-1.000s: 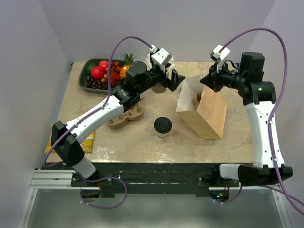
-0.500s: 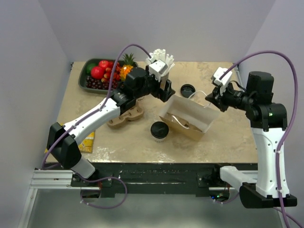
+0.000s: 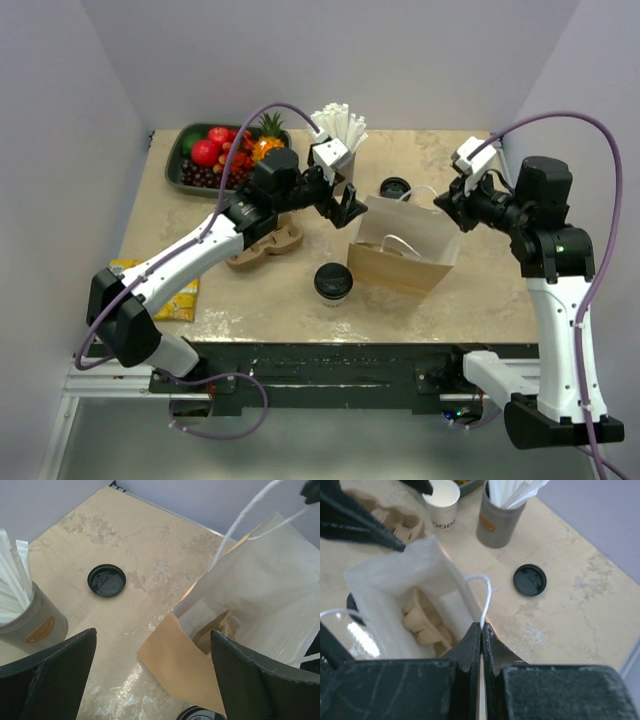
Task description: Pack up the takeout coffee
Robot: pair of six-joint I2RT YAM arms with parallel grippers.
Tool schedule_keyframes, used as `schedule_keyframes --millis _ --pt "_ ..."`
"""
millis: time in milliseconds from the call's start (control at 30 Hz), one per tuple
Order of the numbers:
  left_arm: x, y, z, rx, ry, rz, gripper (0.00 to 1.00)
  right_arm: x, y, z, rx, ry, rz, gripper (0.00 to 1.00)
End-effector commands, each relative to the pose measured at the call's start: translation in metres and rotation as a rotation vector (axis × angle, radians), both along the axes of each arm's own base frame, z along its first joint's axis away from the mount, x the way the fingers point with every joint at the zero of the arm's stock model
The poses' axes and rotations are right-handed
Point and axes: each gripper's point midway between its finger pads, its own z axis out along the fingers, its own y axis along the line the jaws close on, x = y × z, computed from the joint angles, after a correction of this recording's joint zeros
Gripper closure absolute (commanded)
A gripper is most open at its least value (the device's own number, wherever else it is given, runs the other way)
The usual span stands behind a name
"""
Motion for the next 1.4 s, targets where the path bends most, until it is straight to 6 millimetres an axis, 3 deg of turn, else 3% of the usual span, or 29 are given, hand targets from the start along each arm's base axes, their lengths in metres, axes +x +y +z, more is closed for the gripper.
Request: schedule_keyframes --millis 0,133,200,233,300,400,467,600,667,700,833,933,967,1067,1267,1367 --pt "0.009 -0.009 0.046 -0.051 -0.127 -0.028 0.01 0.046 -0.007 0.048 0.087 -0.154 -0.121 1.00" --pt "0.019 -0.015 0.062 -0.070 -0.153 -0.017 0.01 0.083 -0.009 0.084 0.087 -0.273 -0.132 1.00" --pt "0.021 -0.016 0.074 -0.086 -0.173 -0.013 0.01 0.090 -0.011 0.098 0.059 -0.321 -0.126 1.00" --pt "0.021 -0.016 0.079 -0.095 -0.183 -0.011 0.01 0.089 -0.011 0.114 0.049 -0.363 -0.115 1.00" --pt "0.021 -0.015 0.086 -0.107 -0.199 -0.003 0.01 0.090 -0.013 0.124 0.020 -0.408 -0.112 1.00" --pt "0.021 -0.013 0.097 -0.132 -0.230 0.005 0.01 0.080 -0.012 0.127 -0.038 -0.448 -0.078 1.00" --pt "0.020 -0.010 0.096 -0.133 -0.230 0.015 0.02 0.072 -0.010 0.102 -0.050 -0.385 -0.052 1.00" --pt "0.014 -0.005 0.097 -0.146 -0.246 0.012 0.03 0.033 0.011 0.024 0.000 -0.185 0.046 1.00" --pt "0.009 -0.006 0.093 -0.167 -0.226 -0.002 0.03 0.025 0.015 0.005 0.031 -0.123 0.053 1.00" --pt "0.004 -0.011 0.100 -0.206 -0.225 -0.029 0.05 0.021 0.017 -0.010 0.057 -0.068 0.045 1.00" --pt "-0.008 -0.033 0.121 -0.378 -0.115 -0.114 0.11 0.019 0.020 -0.038 0.114 0.030 0.018 1.00" --pt "-0.001 -0.055 0.083 -0.414 0.127 -0.115 0.20 0.026 0.020 -0.041 0.136 0.050 0.000 1.00" --pt "-0.001 -0.058 0.063 -0.400 0.180 -0.114 0.24 0.027 0.020 -0.040 0.152 0.058 -0.008 1.00" --pt "-0.004 -0.066 0.029 -0.385 0.273 -0.131 0.31 0.033 0.018 -0.037 0.162 0.063 -0.034 1.00" --pt "-0.027 -0.077 -0.012 -0.344 0.310 -0.177 0.30 0.048 0.016 -0.031 0.220 0.088 -0.089 1.00" --pt "-0.021 -0.079 -0.021 -0.353 0.353 -0.136 0.29 0.053 0.015 -0.026 0.241 0.086 -0.105 1.00"
